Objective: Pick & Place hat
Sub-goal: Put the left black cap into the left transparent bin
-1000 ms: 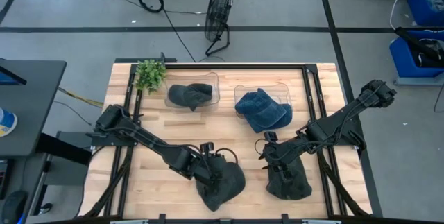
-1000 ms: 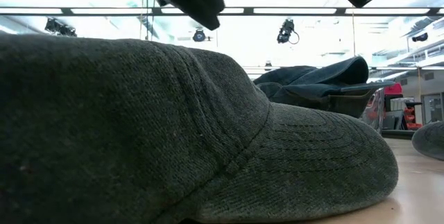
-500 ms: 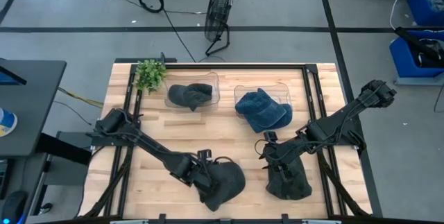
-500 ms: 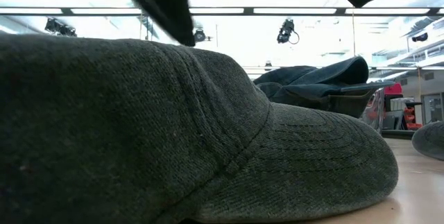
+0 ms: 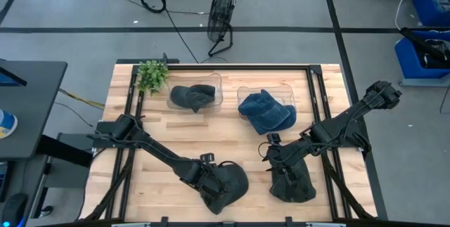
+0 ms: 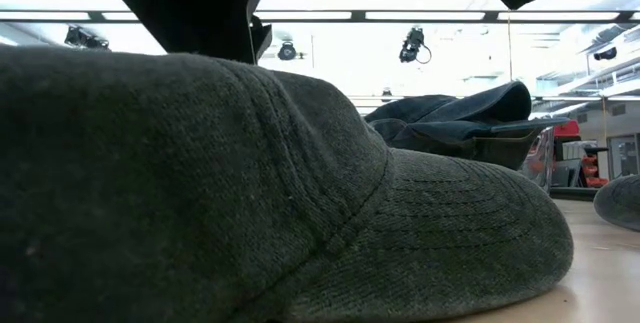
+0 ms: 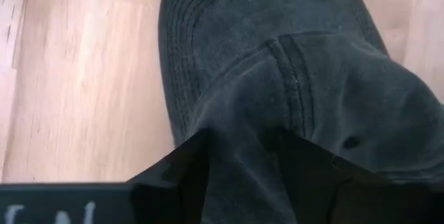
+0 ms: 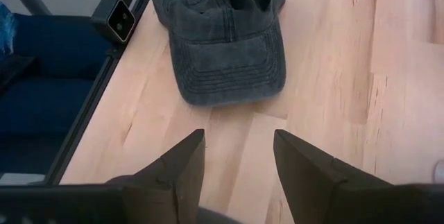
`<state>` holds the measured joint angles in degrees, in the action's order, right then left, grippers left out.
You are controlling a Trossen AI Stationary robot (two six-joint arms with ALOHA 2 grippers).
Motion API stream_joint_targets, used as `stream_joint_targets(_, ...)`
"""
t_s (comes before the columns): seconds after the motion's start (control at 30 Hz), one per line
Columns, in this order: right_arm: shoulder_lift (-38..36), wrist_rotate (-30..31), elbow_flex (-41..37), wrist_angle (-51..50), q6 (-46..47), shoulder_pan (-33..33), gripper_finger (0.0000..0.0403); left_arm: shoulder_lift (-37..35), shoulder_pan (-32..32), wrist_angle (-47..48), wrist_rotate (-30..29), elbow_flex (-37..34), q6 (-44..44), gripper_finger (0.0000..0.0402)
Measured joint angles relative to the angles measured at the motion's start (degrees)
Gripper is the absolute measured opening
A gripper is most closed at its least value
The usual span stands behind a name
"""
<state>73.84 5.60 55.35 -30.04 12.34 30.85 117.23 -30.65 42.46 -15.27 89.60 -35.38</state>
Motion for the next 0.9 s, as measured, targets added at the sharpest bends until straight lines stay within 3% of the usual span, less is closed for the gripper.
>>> stream_joint_targets(0.1,0.0,0.0,0.0,0.0,0.0,0.0,0.0178,0.0,0.2,0.0,0.8,0.0,0.0,0.0136)
stream_joint_targets(0.33,0.0,0.0,0.0,0.0,-0.2,0.0,0.0178,0.0,1.3,0.1,1.4,0.0,0.1,0.0011)
stream_joint_targets(0.5,0.0,0.0,0.0,0.0,-1.5,0.0,0.0178,-1.4,1.4,-0.1,0.7,0.0,4.5,0.0006)
stream_joint_targets(0.7,0.0,0.0,0.0,0.0,-2.7,0.0,0.0178,-7.7,1.4,-0.3,-5.1,0.0,4.1,0.0005)
stream_joint_targets(0.9,0.0,0.0,0.0,0.1,-3.2,0.0,0.0178,-15.7,1.4,0.8,-17.0,0.0,1.6,0.0005)
